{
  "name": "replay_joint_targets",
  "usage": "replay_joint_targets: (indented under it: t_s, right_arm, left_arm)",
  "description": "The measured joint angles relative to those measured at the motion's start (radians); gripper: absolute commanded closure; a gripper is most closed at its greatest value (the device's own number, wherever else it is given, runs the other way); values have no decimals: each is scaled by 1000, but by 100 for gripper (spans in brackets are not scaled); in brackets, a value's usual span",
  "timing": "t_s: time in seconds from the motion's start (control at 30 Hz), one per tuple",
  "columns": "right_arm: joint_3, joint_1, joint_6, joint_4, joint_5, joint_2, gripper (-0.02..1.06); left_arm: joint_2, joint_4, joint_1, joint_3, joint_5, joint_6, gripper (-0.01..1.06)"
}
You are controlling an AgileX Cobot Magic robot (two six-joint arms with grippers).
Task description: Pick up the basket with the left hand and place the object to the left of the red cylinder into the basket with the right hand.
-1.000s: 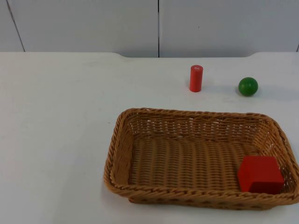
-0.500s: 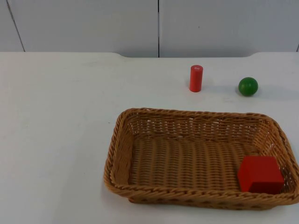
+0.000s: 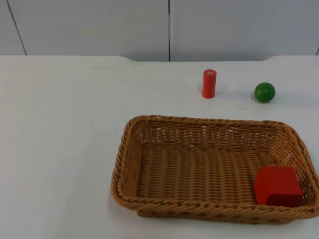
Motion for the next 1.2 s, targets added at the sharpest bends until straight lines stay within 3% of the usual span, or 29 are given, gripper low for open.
replay_joint_targets:
  t_s: [0.17, 0.33, 0.37, 0.53, 0.7, 0.97, 1.2]
  right_arm:
    - [0, -61, 0, 0, 0, 0, -1]
    - [0, -262, 0, 0, 0, 0, -1]
    - [0, -262, 0, 0, 0, 0, -1]
    - [0, -492, 0, 0, 0, 0, -1]
    - [0, -615, 5, 0, 0, 0, -1]
    - [0, -725, 5, 0, 0, 0, -1]
    - [0, -760, 5, 0, 0, 0, -1]
  left_arm:
    - [0, 0, 0, 0, 0, 0, 0]
    - [0, 0, 0, 0, 0, 0, 0]
    - [0, 0, 0, 0, 0, 0, 0]
    - [0, 0, 0, 0, 0, 0, 0]
    - [0, 0, 0, 0, 0, 0, 0]
    - [0, 0, 0, 0, 0, 0, 0]
    - [0, 0, 7, 0, 0, 0, 0]
